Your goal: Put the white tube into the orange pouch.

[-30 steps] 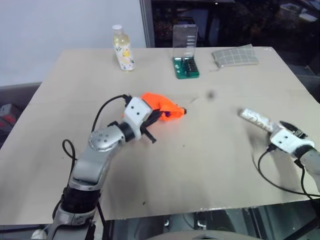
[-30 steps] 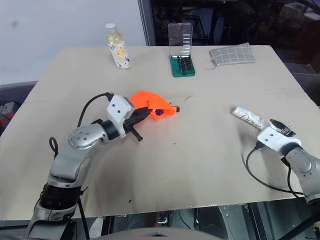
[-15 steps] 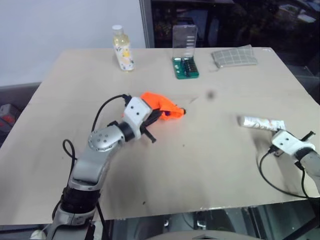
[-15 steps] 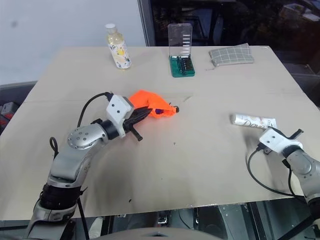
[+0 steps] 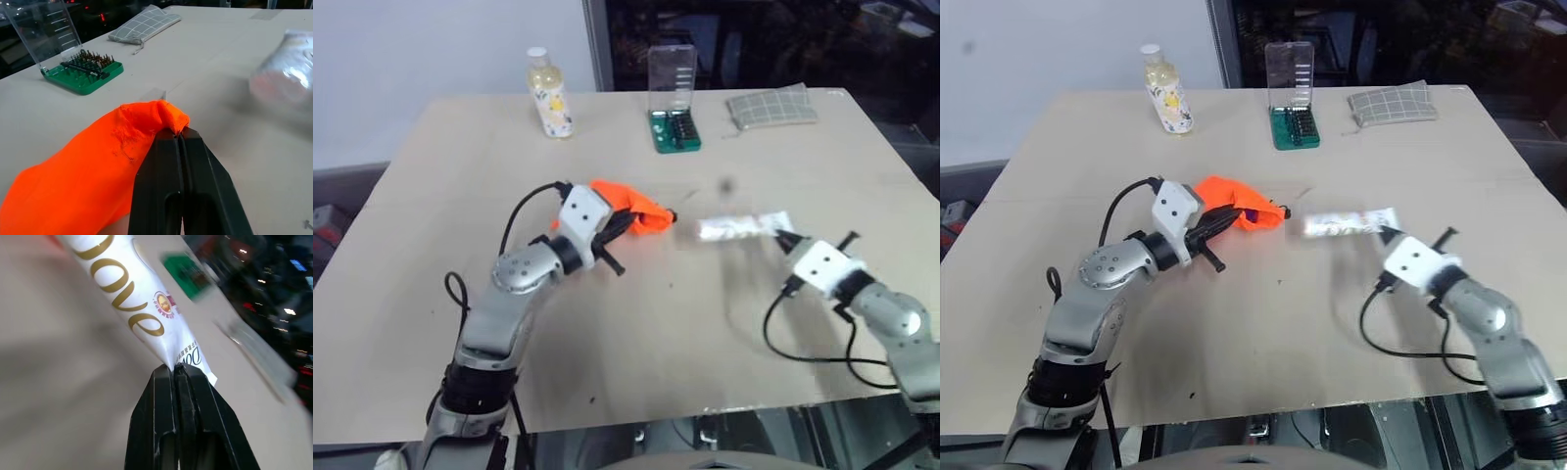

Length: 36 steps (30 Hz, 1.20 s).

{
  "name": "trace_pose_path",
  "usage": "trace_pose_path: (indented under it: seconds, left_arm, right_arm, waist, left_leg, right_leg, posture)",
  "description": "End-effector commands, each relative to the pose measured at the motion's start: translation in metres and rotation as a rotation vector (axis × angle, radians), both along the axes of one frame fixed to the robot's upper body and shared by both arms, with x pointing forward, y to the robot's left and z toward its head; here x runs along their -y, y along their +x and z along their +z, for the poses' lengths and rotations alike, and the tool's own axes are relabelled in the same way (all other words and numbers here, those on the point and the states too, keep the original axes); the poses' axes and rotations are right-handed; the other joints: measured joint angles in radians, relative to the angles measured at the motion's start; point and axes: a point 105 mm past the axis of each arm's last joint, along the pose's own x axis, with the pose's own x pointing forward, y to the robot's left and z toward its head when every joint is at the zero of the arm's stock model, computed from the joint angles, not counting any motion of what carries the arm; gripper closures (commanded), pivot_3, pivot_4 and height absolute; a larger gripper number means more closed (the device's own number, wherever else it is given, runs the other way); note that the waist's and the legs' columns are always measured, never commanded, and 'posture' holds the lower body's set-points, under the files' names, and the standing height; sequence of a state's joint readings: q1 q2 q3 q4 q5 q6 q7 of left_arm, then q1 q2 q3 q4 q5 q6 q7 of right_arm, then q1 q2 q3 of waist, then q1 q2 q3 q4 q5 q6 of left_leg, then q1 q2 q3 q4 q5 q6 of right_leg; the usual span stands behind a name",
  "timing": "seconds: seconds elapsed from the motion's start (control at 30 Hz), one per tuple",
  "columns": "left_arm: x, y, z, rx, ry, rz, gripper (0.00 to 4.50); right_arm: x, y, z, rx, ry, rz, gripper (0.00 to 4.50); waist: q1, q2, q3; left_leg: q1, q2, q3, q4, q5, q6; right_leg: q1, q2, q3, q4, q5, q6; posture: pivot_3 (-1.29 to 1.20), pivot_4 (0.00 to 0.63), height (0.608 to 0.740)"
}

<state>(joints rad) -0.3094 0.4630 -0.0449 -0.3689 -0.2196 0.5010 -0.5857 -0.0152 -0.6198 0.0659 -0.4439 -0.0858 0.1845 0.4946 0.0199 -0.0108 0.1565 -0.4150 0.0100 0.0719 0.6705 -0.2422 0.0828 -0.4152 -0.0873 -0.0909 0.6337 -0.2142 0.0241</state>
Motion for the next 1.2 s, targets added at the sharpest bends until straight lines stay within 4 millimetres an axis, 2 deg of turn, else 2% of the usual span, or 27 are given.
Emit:
trace_pose_path:
  seconds: [0.03,0.2,0.4,0.6,0.67,0.87,1.0,1.07,1.2]
  left_arm:
    - [0.004,-0.002,0.006,0.006,-0.037,-0.013,4.50]
    - [0.005,-0.014,0.000,-0.066,-0.110,-0.049,4.50]
    - [0.003,-0.035,-0.014,-0.140,-0.080,-0.107,4.50]
    - [0.001,-0.032,-0.014,-0.137,-0.076,-0.058,4.50]
    - [0.002,-0.031,-0.013,-0.130,-0.086,-0.043,4.50]
    - [-0.010,-0.009,-0.001,-0.122,-0.201,0.107,4.50]
    - [-0.008,-0.012,-0.008,-0.136,-0.164,0.086,4.50]
    - [-0.010,-0.012,-0.009,-0.135,-0.155,0.088,4.50]
    - [-0.011,-0.012,-0.011,-0.136,-0.144,0.085,4.50]
  right_arm:
    - [-0.021,-0.007,0.006,-0.055,0.028,0.022,4.47]
    - [-0.030,-0.001,-0.002,-0.144,0.099,-0.107,4.47]
    - [-0.051,0.006,-0.009,-0.190,0.164,-0.151,4.47]
    - [-0.073,0.005,-0.007,-0.179,0.173,-0.109,4.47]
    - [-0.075,0.004,-0.008,-0.173,0.166,-0.099,4.47]
    - [-0.069,-0.004,-0.003,-0.147,0.154,-0.063,4.47]
    - [-0.065,-0.007,-0.006,-0.171,0.180,-0.045,4.47]
    - [-0.055,-0.008,-0.004,-0.152,0.172,-0.059,4.47]
    - [-0.035,-0.019,-0.012,-0.162,0.126,-0.029,3.19]
  waist:
    - [0.000,0.000,0.000]
    - [-0.004,0.000,0.000]
    - [-0.006,0.001,0.001]
    - [-0.004,0.002,0.001]
    - [-0.005,0.002,0.001]
    - [-0.005,0.002,0.001]
    - [-0.008,0.001,0.001]
    - [-0.005,0.001,0.002]
    - [-0.003,0.001,0.002]
  left_leg:
    - [0.000,0.000,0.000,0.000,0.000,0.000]
    - [0.000,0.000,0.000,0.000,-0.001,-0.004]
    - [-0.001,0.000,0.000,-0.001,0.000,-0.005]
    - [-0.001,0.000,0.000,-0.001,-0.001,-0.006]
    - [-0.001,0.000,0.000,-0.001,-0.001,-0.006]
    - [-0.001,0.000,-0.001,-0.001,0.000,-0.005]
    - [0.000,0.000,0.000,-0.001,0.000,-0.005]
    - [0.000,0.000,-0.001,-0.001,0.000,-0.004]
    - [-0.001,-0.001,-0.001,-0.001,0.000,-0.005]
  right_leg:
    - [0.000,0.000,0.000,0.000,0.000,0.000]
    - [0.000,0.000,-0.001,0.000,0.000,-0.001]
    - [-0.002,0.000,-0.001,0.000,0.001,-0.003]
    - [-0.002,0.000,-0.001,0.000,0.000,0.000]
    - [-0.002,0.000,-0.001,0.000,0.000,0.000]
    - [-0.001,0.000,-0.002,0.000,0.000,0.000]
    - [-0.001,0.001,-0.001,0.000,0.000,0.001]
    - [-0.001,0.002,-0.002,0.000,0.000,0.001]
    - [-0.001,0.001,-0.002,-0.002,0.000,0.000]
  posture:
    - [0.00,0.150,0.740]
    - [0.00,0.150,0.740]
    - [0.00,0.150,0.740]
    - [0.00,0.150,0.740]
    - [0.00,0.150,0.740]
    - [0.00,0.150,0.740]
    - [0.00,0.150,0.740]
    - [0.00,0.150,0.740]
    - [0.00,0.150,0.740]
